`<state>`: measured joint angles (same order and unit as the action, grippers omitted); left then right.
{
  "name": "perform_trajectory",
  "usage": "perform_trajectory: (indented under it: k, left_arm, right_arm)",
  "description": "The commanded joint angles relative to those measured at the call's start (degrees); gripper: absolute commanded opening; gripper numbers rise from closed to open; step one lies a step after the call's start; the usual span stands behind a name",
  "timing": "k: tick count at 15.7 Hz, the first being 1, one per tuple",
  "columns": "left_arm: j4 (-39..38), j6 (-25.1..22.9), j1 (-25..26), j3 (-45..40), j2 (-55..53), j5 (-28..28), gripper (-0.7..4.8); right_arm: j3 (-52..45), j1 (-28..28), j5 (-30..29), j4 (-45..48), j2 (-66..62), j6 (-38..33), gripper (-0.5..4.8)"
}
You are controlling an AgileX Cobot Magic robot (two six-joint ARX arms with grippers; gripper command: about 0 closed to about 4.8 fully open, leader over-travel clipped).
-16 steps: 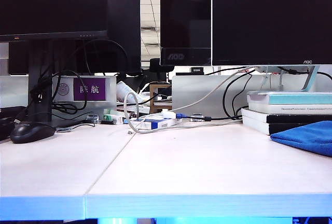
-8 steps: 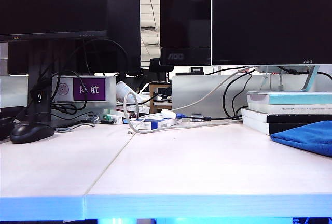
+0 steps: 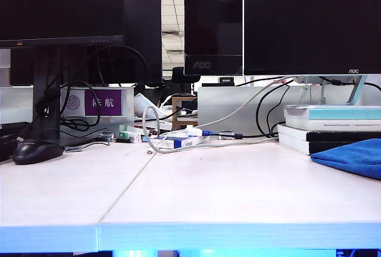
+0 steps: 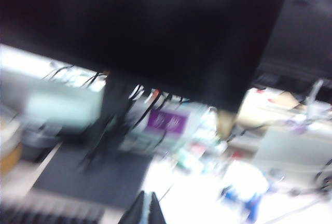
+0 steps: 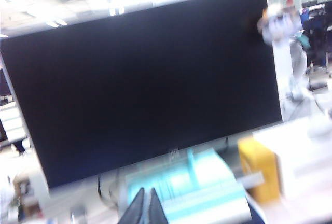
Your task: Wipe the table from right to left using the rag.
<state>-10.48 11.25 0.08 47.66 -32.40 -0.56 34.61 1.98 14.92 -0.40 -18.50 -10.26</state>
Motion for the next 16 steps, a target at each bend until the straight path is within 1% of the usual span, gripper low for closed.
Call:
perform_trajectory:
  k: [1,2,3,5,6,7,8,9,11,12,13,15,16]
  left_arm:
    - [-7.10,-0.72,0.00,14.75,-9.68,-10.03,-0.06]
    - [-11.43,-0.98,0.00,20.24,-13.16,-14.27,-0.06]
    - [-18.27,-2.16,-0.02,27.45,-17.40,-18.93,-0.06]
    - [-27.28,-6.12,-1.11,37.27,-22.40,-25.88,-0.06]
    - [-30.49,-8.57,-2.58,40.65,-23.82,-26.93,-0.06]
    - [-32.85,-9.86,-4.07,42.93,-24.81,-26.93,-0.06]
    - [-35.71,-10.64,-6.95,45.94,-26.34,-26.95,-0.06]
    - [-37.42,-10.67,-10.08,47.95,-27.67,-26.93,-0.06]
    - [-38.84,-10.84,-18.45,49.79,-29.90,-25.46,-0.06]
    - [-39.21,-10.82,-24.76,49.79,-31.43,-22.38,-0.06]
    - [-39.78,-10.88,-28.98,49.79,-32.50,-19.96,-0.06]
    - [-40.57,-12.22,-34.64,49.79,-34.01,-13.90,-0.06]
    - [-40.94,-12.02,-37.29,49.94,-34.88,-13.68,-0.06]
  right_arm:
    - [8.37,-0.04,-1.73,3.63,-10.49,0.13,-0.01]
    - [11.61,-0.04,-1.73,2.93,-14.23,0.31,-0.01]
    - [16.65,-0.02,-1.77,0.57,-19.08,0.39,-0.01]
    - [25.75,-0.02,-1.86,-7.02,-26.99,0.42,-0.01]
    - [29.83,-0.02,-1.99,-10.99,-30.47,0.42,-0.01]
    - [32.81,0.00,-2.03,-13.73,-33.03,0.39,-0.01]
    - [37.03,0.07,-2.73,-17.70,-36.65,0.39,-0.01]
    - [40.11,0.26,-4.85,-20.79,-39.06,0.39,-0.01]
    - [44.41,0.24,-9.99,-26.05,-42.38,0.39,-0.01]
    - [44.96,0.24,-11.15,-27.06,-43.41,0.39,-0.01]
    - [44.96,0.24,-11.21,-28.15,-43.74,0.39,-0.01]
    - [44.96,0.24,-11.02,-31.32,-44.33,0.39,-0.01]
    - [44.96,0.20,-11.04,-34.69,-44.96,0.68,-0.01]
